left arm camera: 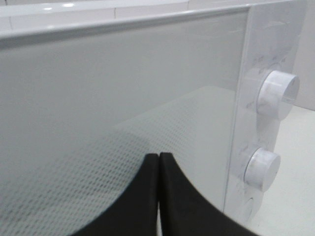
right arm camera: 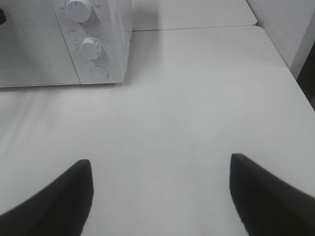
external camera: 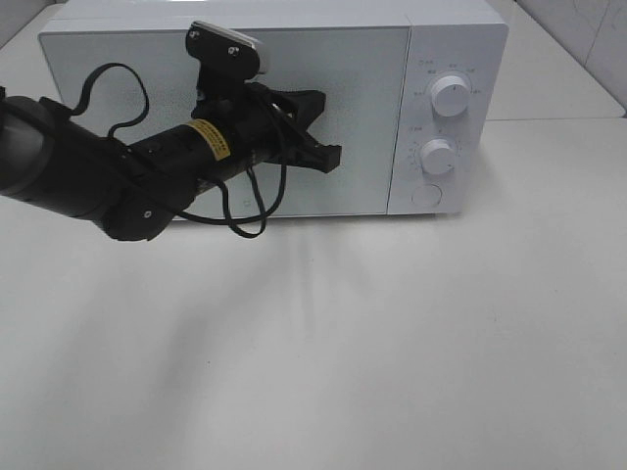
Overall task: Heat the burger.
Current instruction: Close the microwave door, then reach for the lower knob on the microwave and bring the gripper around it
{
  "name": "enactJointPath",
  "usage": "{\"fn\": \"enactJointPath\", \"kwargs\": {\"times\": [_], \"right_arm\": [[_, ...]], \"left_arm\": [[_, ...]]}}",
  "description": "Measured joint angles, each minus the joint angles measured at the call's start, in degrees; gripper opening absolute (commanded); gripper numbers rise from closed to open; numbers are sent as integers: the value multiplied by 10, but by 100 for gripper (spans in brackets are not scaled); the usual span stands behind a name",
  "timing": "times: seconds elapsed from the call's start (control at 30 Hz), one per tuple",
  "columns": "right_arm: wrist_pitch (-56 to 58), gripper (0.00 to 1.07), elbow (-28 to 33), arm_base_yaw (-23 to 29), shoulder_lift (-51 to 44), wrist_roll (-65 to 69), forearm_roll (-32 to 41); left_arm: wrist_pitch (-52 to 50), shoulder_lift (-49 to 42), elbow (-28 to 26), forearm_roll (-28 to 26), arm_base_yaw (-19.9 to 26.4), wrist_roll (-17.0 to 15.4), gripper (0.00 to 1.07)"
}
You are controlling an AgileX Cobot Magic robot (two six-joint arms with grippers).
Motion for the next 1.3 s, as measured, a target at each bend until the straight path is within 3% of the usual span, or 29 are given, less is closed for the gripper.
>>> {"fn": "enactJointPath", "kwargs": {"times": [0.1,0.47,0.83,1.07,1.1,1.13,1.17,1.23,1.27,1.3], "right_arm": [[0,76,0,0,0,0,0],[0,76,0,0,0,0,0],[0,76,0,0,0,0,0],[0,76,0,0,0,0,0],[0,76,0,0,0,0,0],[0,76,0,0,0,0,0],[0,76,0,0,0,0,0],[0,76,0,0,0,0,0],[0,76,0,0,0,0,0],[0,76,0,0,0,0,0]], "left_arm": [[19,11,-37,-13,-21,0,0],[41,10,-60,-37,-41,5,0],[238,-79,-64,-97,-58,73,0],[425,-143,-61,-81,-88,86,0],[508,-163,-61,-73,-99,88,3],[508,-163,-61,-73,-99,88,3],[592,-183,-61,-72,-107,88,10],[626,-192,-61,-70,-111,88,16],[705,-212,-61,-70,-119,85,31],[705,-212,-61,-70,-119,85,31]]}}
